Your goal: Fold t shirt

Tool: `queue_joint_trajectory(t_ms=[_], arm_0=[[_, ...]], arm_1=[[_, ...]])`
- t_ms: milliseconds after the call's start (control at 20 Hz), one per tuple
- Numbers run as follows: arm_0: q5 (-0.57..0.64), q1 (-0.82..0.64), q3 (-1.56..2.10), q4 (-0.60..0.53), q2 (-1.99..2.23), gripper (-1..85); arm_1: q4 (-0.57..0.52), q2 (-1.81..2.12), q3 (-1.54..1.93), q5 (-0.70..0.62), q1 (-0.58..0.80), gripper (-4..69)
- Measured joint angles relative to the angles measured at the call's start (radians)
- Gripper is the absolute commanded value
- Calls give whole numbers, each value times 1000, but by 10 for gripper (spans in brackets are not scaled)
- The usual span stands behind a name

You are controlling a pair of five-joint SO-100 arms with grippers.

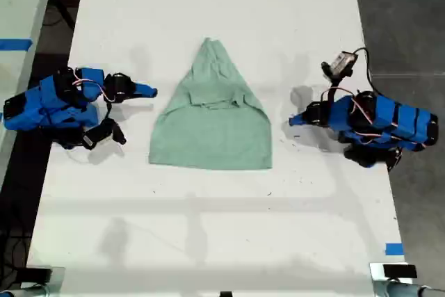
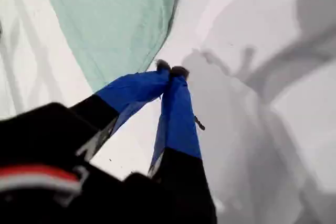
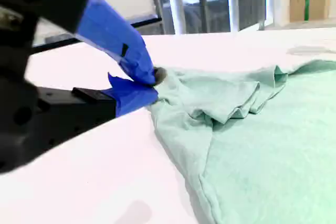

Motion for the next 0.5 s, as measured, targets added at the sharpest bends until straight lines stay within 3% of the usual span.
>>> queue_joint_trajectory(t_ms=[50,200,500], arm_0=[[-6,0,0,5,0,-1],[-75,-23,0,51,0,-1],[-86,-25,0,57,0,-1]], arm_1=[[0,0,0,0,3,0],[147,6,-5,163,51,0],[169,9,-5,202,80,2]])
